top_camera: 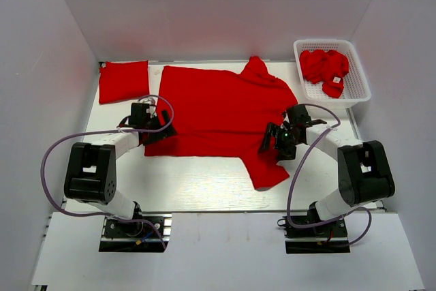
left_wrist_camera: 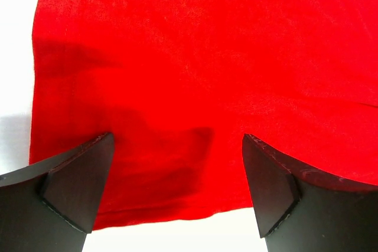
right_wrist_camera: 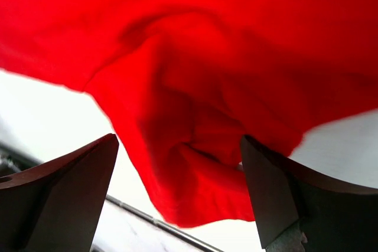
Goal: Fold and stack the t-shirts
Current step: Flatten out the tshirt, then grap the side of the flattened tshirt closest away from the robot with both arms
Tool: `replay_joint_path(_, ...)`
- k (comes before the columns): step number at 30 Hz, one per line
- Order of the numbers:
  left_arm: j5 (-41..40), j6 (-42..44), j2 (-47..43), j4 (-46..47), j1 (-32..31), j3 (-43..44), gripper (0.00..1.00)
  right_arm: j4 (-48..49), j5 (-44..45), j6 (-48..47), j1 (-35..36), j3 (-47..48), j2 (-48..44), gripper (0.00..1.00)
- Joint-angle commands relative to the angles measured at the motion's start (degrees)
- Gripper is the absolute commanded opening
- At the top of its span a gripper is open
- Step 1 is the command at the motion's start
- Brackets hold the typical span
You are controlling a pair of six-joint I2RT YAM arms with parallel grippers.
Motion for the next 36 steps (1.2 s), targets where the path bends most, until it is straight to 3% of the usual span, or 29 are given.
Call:
replay_joint_path(1,0.9,0.5,0.8,-1.9,-0.3,-0.7,1.0,-4.0,10.9,-3.2,-2.8,-0.5,0.6,0.9)
replay_joint_path(6,1.6,1.0,-2.8,-3.2,-0.3,-0.7,1.0,-5.4,10.6,-4.7,-4.4,1.0,-1.0,0.9)
replay_joint_path(10,0.9,1.0,-10.3,-6.0,-0.3,0.0,1.0,-6.5,3.6,-10.2,-3.7,4.2,-4.8,0.9)
replay_joint_path(18,-19.6,-10.5,-21.0,-19.9,0.8,-1.8,1.0,-9.7,11.3,-8.3,-4.1,3.8,-15.9,0.9)
replay_joint_path(24,-23.8,-13.9,-16.6,-23.5,3.7,-2.9,1.0,-10.0,12.3,-7.2,-4.3,5.2,-13.7,0.9)
replay_joint_path(31,-20.7,-13.9,-7.7,-20.5,5.0,-3.5,1.0,-10.2,13.2,-7.9,-4.3,6.8,-10.2,0.9)
replay_joint_path(35,-22.3,-13.4,-3.5,-20.0,5.0,-2.2,0.79,-10.1,13.3,-7.4,-4.3,6.4,-9.8,0.9)
replay_joint_path(36,-21.7,-12.9,-2.9,-20.0,4.4,-2.2,0.64,-10.2,13.3,-7.2,-4.4,5.8,-9.9,0.9)
